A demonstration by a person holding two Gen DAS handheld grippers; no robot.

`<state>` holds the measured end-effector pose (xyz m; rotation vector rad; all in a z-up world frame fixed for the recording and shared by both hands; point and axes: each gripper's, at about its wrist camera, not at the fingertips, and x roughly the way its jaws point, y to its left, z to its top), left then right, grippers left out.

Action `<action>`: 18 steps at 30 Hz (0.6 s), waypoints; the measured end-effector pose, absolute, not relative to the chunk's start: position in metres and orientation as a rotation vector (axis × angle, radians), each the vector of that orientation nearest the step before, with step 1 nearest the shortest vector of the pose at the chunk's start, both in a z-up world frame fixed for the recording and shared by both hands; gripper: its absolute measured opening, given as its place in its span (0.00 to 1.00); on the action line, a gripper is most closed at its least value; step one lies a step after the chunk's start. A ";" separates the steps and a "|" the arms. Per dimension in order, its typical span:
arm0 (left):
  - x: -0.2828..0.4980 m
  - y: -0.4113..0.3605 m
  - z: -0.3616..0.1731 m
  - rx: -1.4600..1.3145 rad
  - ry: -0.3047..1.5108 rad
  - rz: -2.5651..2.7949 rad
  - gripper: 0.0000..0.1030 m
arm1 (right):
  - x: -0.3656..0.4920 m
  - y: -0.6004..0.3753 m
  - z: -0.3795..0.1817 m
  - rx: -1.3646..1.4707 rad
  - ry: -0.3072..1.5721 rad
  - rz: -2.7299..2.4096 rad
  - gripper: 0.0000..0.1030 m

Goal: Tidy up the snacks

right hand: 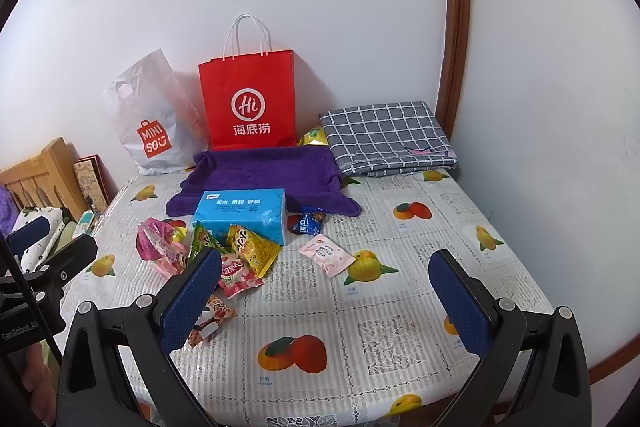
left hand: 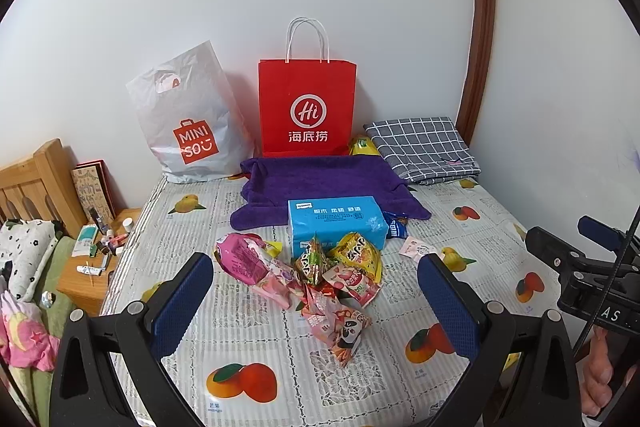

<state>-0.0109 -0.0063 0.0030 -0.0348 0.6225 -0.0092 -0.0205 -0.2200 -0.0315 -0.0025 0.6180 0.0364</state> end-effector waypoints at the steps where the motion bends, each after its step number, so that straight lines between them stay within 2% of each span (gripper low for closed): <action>1: -0.011 -0.007 0.003 -0.035 0.622 -0.010 1.00 | -0.021 -0.220 -0.031 -0.002 0.617 0.038 0.99; 18: -0.006 -0.005 -0.004 -0.037 0.635 -0.008 1.00 | -0.017 -0.219 -0.042 0.012 0.629 0.061 0.99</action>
